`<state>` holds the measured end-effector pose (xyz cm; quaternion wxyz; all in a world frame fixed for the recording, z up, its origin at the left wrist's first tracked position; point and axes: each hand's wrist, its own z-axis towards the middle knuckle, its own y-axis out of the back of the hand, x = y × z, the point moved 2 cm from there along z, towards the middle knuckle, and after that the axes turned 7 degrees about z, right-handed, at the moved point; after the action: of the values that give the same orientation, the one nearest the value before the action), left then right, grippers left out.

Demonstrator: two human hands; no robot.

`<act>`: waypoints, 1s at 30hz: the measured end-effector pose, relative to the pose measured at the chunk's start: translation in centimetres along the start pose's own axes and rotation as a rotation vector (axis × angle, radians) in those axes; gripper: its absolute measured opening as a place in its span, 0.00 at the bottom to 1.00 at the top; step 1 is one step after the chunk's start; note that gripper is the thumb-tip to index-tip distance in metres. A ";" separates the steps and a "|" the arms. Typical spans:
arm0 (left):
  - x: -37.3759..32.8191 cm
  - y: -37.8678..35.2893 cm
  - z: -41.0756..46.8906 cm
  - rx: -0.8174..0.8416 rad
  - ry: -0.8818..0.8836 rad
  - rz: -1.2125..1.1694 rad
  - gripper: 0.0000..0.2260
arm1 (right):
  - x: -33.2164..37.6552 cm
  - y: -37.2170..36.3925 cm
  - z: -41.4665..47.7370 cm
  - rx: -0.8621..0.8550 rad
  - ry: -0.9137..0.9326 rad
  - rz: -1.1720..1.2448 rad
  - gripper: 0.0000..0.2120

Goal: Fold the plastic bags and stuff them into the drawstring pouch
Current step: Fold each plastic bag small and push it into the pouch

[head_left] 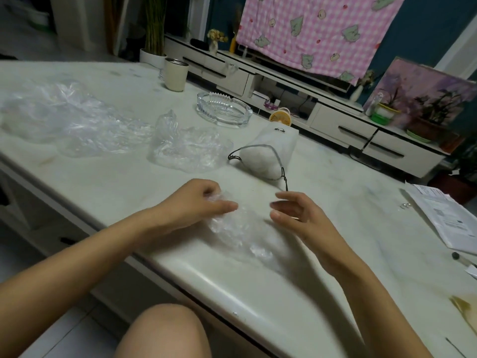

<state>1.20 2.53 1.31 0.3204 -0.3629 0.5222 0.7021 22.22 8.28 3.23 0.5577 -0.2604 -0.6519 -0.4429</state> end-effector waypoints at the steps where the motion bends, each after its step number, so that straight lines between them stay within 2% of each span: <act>1: -0.4 -0.2 0.2 0.062 -0.006 -0.051 0.21 | 0.4 -0.5 0.5 0.139 -0.058 0.058 0.24; 3: -0.9 -0.7 0.5 0.186 -0.020 -0.135 0.22 | 0.6 -1.7 1.2 0.359 -0.133 0.075 0.28; 5: -1.0 -1.4 0.9 0.271 -0.025 -0.184 0.21 | 0.0 -2.5 1.7 0.431 -0.147 0.109 0.23; 6: -1.2 -1.7 1.1 0.280 -0.015 -0.178 0.20 | -0.6 -2.6 2.0 0.415 -0.155 0.169 0.20; 8: -1.2 -1.9 2.6 0.182 0.038 -0.181 0.15 | -1.5 -2.1 2.4 0.332 -0.198 0.286 0.14; 10: -0.8 -1.4 3.9 -0.059 0.137 -0.236 0.11 | -2.0 -1.2 2.5 0.251 -0.182 0.302 0.07; 11: -0.5 -1.2 4.4 -0.173 0.188 -0.307 0.10 | -2.1 -0.8 2.4 0.207 -0.169 0.302 0.10; 12: -0.5 -1.5 4.5 -0.219 0.240 -0.426 0.10 | -2.4 -0.4 2.3 0.158 -0.163 0.315 0.10; 13: -0.8 -2.4 4.7 -0.182 0.273 -0.559 0.12 | -2.5 0.1 2.5 0.097 -0.157 0.335 0.10; 14: -1.0 -3.5 4.4 -0.080 0.289 -0.669 0.14 | -2.6 0.1 2.6 0.038 -0.149 0.343 0.14; 16: -2.1 -6.0 3.8 0.138 0.251 -0.656 0.13 | -2.7 0.3 3.1 -0.037 -0.136 0.366 0.17; 18: -2.3 -6.7 3.6 0.116 0.228 -0.575 0.07 | -2.4 0.4 3.5 -0.059 -0.136 0.391 0.16; 21: -1.3 -6.5 3.9 0.026 0.238 -0.569 0.07 | -2.2 0.6 3.7 -0.010 -0.141 0.441 0.09; 23: -1.3 -6.7 3.6 0.049 0.172 -0.498 0.05 | -2.1 0.4 3.6 0.037 -0.148 0.463 0.09; 26: -1.4 -7.0 3.3 0.037 0.124 -0.460 0.05 | -1.8 0.0 3.6 -0.006 -0.107 0.406 0.10; 28: -1.2 -6.6 3.4 0.012 0.209 -0.586 0.07 | -1.6 0.2 3.3 -0.038 -0.080 0.374 0.17; 30: -1.4 -6.3 3.1 0.121 0.340 -0.874 0.07 | -1.3 0.2 2.9 -0.041 -0.043 0.370 0.24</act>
<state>6.63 7.03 -0.10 0.5162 -0.6392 0.4056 0.4006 21.23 11.12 2.05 0.6101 -0.3965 -0.5956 -0.3403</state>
